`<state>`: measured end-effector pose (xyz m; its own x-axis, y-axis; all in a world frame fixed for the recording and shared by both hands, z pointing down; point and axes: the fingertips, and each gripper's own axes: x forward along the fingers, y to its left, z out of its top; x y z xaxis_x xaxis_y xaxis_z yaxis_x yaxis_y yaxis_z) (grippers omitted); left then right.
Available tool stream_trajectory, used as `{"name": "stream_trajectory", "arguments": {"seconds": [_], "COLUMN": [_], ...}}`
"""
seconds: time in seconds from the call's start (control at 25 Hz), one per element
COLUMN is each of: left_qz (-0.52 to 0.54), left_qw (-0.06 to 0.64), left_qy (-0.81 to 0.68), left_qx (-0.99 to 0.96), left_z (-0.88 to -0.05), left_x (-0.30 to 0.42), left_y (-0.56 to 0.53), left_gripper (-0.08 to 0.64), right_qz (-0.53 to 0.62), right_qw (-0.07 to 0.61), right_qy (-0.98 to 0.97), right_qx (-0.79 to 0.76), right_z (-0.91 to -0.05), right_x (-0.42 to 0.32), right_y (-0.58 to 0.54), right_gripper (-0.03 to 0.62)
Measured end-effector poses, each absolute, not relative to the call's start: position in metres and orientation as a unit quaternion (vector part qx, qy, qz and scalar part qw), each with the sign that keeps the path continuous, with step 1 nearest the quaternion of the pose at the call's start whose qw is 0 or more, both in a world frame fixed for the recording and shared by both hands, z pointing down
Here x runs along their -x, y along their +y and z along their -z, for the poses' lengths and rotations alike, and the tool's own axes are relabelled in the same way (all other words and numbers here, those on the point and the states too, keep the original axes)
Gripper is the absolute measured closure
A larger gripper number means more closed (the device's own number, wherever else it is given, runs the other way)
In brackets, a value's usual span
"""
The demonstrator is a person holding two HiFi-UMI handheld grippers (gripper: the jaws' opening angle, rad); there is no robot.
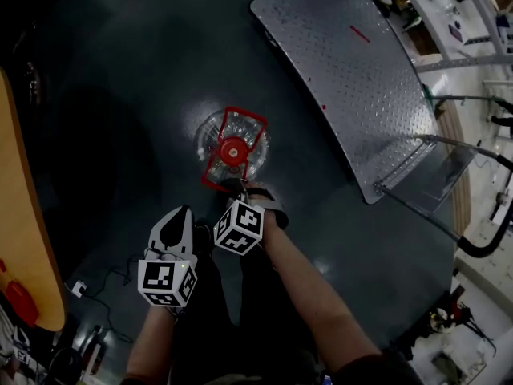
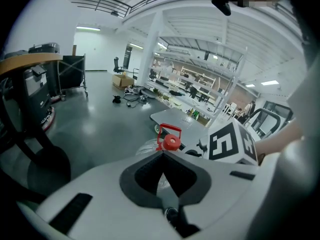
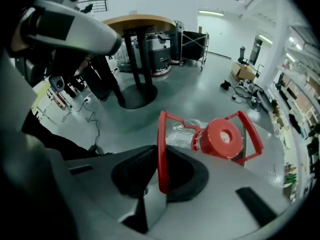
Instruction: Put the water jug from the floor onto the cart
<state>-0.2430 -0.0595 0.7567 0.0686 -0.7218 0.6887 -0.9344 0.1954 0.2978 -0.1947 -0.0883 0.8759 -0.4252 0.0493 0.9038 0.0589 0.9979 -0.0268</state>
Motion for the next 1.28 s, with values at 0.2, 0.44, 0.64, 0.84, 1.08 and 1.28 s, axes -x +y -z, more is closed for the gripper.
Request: {"name": "stream_trajectory", "arguments": {"seconds": [0.2,0.44,0.64,0.84,1.08,1.28], "left_qz": [-0.141,-0.143,-0.142,-0.137,-0.132,-0.129], "left_qw": [0.384,0.378,0.374,0.358,0.347,0.327], "left_qy": [-0.667,-0.662,-0.659,-0.658,-0.654,-0.650], "left_qx": [-0.623,-0.631,-0.637,-0.649,-0.659,-0.674], "left_z": [-0.754,-0.740,-0.721,-0.694,-0.648,-0.600], "left_x": [0.246,0.242,0.232,0.223,0.203,0.187], "left_y": [-0.065,-0.073,-0.078,-0.097,-0.100,-0.106], "left_gripper": [0.558,0.558,0.558,0.558,0.558,0.558], "right_qz": [-0.040,-0.124,-0.177,-0.172,-0.183,-0.178], "right_qw": [0.525,0.503,0.478,0.444,0.416,0.398], "right_qy": [-0.850,-0.856,-0.860,-0.879,-0.890,-0.898], "right_qx": [0.028,0.006,0.010,-0.006,-0.028,-0.058], "right_z": [-0.866,-0.840,-0.800,-0.745,-0.673,-0.613], "right_x": [0.195,0.182,0.170,0.160,0.137,0.114], "right_y": [-0.093,-0.099,-0.088,-0.087,-0.077,-0.091], "right_gripper": [0.560,0.560,0.558,0.557,0.557,0.557]}}
